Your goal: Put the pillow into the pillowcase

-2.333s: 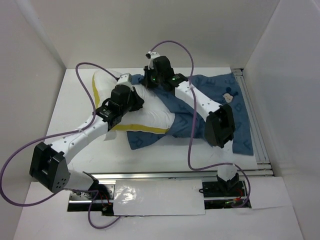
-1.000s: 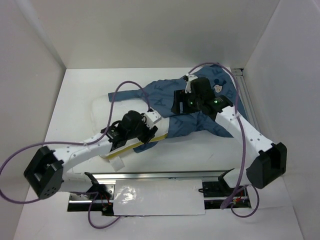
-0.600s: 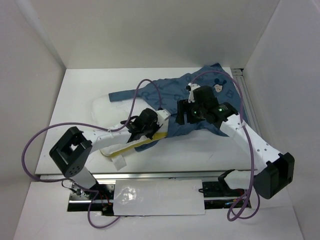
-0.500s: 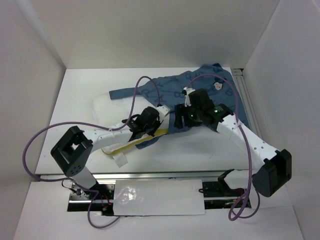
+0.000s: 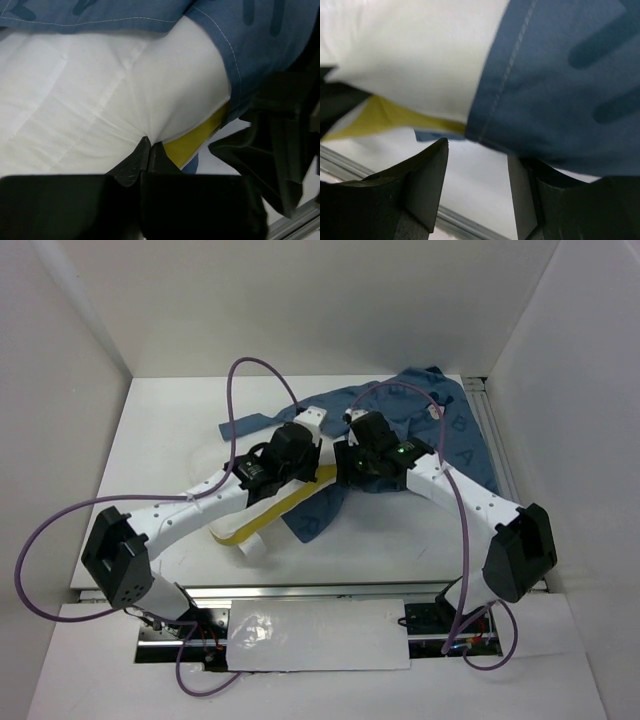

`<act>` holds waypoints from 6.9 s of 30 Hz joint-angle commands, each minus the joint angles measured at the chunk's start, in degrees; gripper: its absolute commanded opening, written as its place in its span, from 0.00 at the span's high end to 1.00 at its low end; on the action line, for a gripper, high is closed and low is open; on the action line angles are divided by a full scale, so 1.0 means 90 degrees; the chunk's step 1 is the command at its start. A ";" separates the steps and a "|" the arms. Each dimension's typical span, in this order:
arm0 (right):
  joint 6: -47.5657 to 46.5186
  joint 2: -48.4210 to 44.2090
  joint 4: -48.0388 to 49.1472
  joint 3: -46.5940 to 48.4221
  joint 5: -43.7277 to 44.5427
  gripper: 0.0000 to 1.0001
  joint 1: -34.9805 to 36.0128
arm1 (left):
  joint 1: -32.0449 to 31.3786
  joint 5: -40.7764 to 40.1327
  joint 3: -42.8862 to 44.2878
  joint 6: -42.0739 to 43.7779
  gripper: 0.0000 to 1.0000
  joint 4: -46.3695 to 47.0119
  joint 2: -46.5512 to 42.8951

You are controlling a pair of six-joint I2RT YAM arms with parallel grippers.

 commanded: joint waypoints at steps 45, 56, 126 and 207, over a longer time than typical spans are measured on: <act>-0.2347 -0.2608 0.4951 -0.1920 -0.4733 1.00 0.0916 | 0.1323 0.0832 0.1280 -0.3365 1.00 -0.0519 0.1304; -0.2552 -0.1398 0.4192 -0.2331 -0.6072 1.00 0.1072 | 0.1381 0.1018 0.1348 -0.3629 1.00 -0.0519 0.1509; -0.0521 0.3428 0.3329 0.5639 -0.4917 1.00 0.1237 | 0.2153 0.0861 -0.1219 -0.0797 1.00 0.1590 -0.1918; -0.2172 0.2891 0.3506 0.4388 -0.1559 1.00 0.1277 | 0.2642 0.1476 -0.4745 0.0071 1.00 0.5271 -0.4306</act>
